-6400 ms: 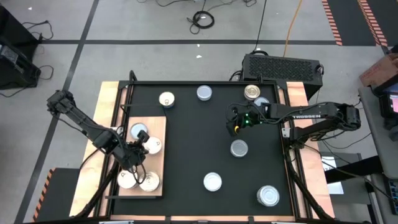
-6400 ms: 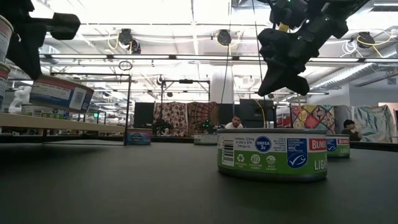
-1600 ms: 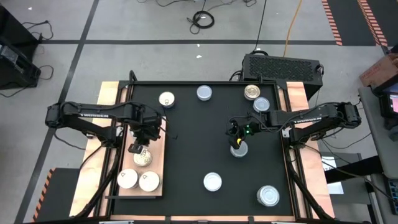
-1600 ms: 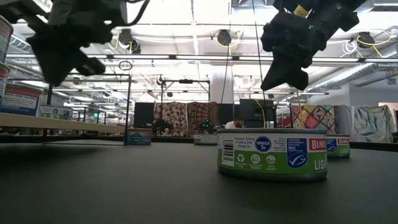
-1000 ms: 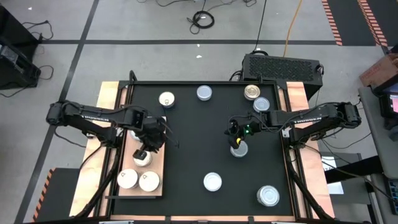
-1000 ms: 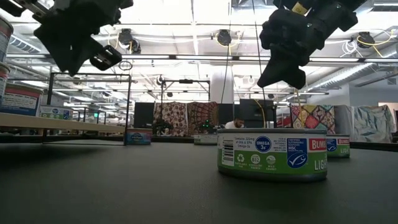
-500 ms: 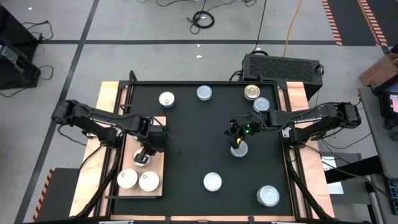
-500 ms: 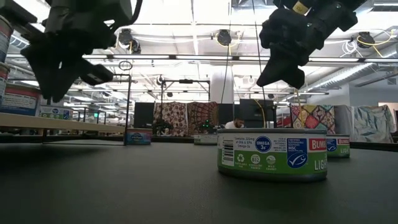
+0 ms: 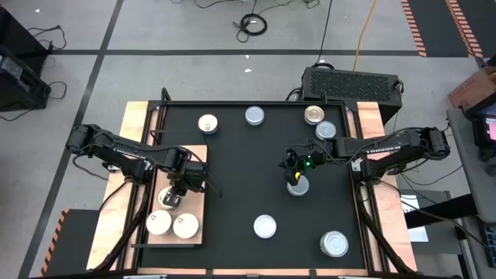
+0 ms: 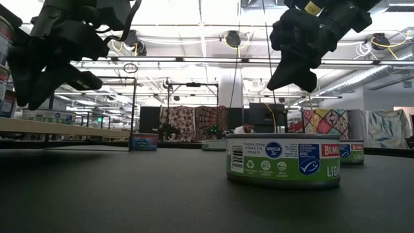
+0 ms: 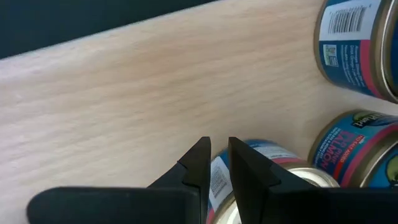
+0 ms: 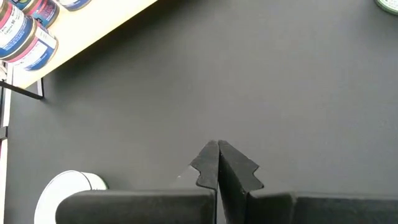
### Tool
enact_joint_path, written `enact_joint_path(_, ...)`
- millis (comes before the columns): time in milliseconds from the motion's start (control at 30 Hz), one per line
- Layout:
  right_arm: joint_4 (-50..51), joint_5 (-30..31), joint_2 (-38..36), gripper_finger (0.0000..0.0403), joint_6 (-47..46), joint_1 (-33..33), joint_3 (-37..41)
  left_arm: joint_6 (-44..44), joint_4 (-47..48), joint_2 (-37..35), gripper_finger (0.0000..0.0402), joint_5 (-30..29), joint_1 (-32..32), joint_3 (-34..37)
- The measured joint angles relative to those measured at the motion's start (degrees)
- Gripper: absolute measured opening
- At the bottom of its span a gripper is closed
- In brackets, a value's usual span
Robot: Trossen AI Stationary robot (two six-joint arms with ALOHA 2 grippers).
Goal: Stack canned seafood by type on shelf
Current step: Put the blue tuna can aligned with the other blue tuna can on the shelf
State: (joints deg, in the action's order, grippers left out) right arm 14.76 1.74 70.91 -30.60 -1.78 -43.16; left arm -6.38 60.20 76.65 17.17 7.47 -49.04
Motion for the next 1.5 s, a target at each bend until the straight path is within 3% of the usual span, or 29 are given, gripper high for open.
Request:
enact_joint_path(700, 0.0, -0.2, 0.0, 0.0000, -1.6, 0.0, 0.0, 3.0, 1.3, -0.2, 0.0056, 0.7, 3.2, 0.0)
enact_joint_path(1133, 0.0, -0.3, 0.0, 0.0000, -1.7, 0.0, 0.0, 1.3, 1.2, -6.5, 0.0056, 0.6, 3.1, -4.9)
enact_joint_path(1333, 0.0, 0.4, 0.0, 0.0000, -1.4, 0.0, 0.0, -2.1, -3.4, -10.3, 0.0057, -3.0, 3.1, -7.7)
enact_joint_path(1500, 0.0, 4.6, 0.0, 0.0000, -1.1, 0.1, 0.0, -3.2, -7.4, -14.1, 0.0057, -8.5, 0.7, -9.6)
